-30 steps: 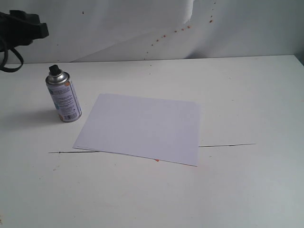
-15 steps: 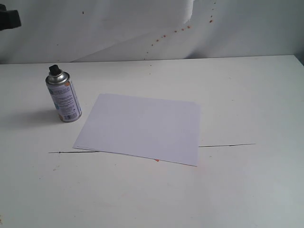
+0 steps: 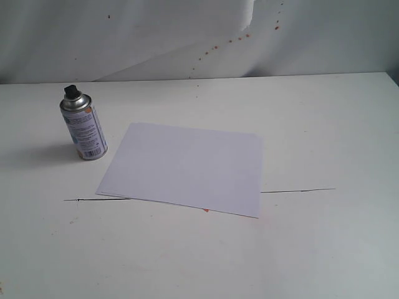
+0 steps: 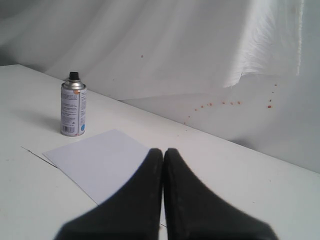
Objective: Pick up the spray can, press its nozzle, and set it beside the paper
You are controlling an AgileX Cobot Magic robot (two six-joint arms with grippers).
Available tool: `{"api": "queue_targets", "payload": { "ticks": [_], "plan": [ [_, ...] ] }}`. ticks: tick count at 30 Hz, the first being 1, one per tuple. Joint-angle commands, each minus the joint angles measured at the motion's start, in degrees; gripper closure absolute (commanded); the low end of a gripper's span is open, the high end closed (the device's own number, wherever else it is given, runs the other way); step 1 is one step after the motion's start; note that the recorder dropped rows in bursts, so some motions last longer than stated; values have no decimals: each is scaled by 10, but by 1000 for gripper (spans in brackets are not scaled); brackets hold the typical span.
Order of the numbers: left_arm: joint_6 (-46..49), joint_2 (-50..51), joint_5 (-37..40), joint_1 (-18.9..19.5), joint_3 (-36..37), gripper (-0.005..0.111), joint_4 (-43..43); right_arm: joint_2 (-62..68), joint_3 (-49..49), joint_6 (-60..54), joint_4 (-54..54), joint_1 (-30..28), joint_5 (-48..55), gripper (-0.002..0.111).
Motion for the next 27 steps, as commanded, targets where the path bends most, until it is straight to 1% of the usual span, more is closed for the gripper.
{"api": "queue_targets", "payload": {
  "ticks": [1, 5, 12, 14, 20, 27],
  "plan": [
    [-5, -44, 22, 1, -2, 107, 29, -2, 3, 1, 1, 2, 2, 108],
    [-37, -68, 58, 1, -2, 107, 25, -2, 3, 1, 1, 2, 2, 108],
    [-33, -82, 157, 1, -2, 107, 33, -2, 3, 1, 1, 2, 2, 108],
    [-32, -82, 172, 1, -2, 107, 41, -2, 3, 1, 1, 2, 2, 108],
    [-32, -82, 167, 1, -2, 107, 41, -2, 3, 1, 1, 2, 2, 108],
    [-34, -82, 155, 1, -2, 107, 86, -2, 3, 1, 1, 2, 2, 108]
  ]
}}
